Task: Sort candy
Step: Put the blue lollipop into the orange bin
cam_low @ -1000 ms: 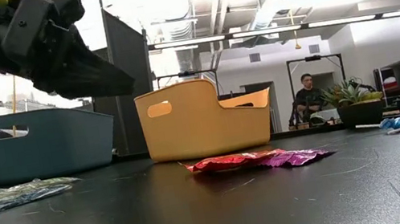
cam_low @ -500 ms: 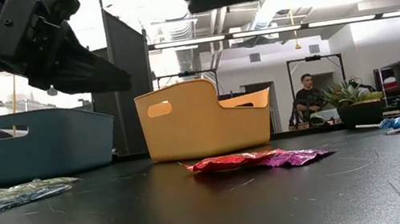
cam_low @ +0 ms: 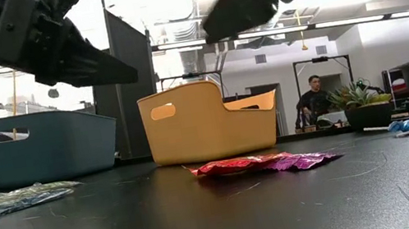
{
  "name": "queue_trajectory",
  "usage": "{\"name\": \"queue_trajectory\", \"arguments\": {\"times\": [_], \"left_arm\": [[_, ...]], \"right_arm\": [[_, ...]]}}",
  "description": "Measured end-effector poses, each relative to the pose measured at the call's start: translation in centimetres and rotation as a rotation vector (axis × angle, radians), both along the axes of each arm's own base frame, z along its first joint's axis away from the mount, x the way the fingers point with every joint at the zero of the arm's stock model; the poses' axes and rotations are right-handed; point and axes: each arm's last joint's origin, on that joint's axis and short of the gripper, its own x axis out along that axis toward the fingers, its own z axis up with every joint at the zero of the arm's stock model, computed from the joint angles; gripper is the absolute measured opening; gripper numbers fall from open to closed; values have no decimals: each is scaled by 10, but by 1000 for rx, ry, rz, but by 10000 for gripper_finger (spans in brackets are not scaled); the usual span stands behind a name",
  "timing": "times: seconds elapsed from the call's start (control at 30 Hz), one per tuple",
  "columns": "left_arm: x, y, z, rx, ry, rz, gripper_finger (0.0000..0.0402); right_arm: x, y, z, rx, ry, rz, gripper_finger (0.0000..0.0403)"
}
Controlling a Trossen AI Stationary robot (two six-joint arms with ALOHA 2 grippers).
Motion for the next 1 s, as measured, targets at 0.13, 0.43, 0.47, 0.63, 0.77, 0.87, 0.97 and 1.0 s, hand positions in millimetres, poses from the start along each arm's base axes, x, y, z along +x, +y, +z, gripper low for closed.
{"name": "queue_trajectory", "arguments": {"times": [0.13,0.43,0.47,0.63,0.77,0.87,0.97,1.0], "left_arm": [[2,4,-2,-2,35,-49,178],[4,9,-3,40,57,-53,178],[4,9,-3,37,57,-52,178],[2,5,-4,-1,51,-55,178],[-1,-2,-3,-23,44,-77,178],[-4,-7,-3,-22,37,-73,178],[-6,-10,-3,-5,32,-65,178],[-6,-11,-3,-1,31,-63,178]], "right_arm": [[-7,-4,-11,46,122,-52,269],[-27,-11,-15,50,335,-120,269],[-33,-16,-9,46,379,-150,269],[-65,-51,23,18,546,-290,269],[-89,-82,32,57,653,-381,269],[-98,-98,24,105,725,-401,269],[-103,-106,13,138,770,-384,269],[-105,-108,8,148,792,-387,269]]}}
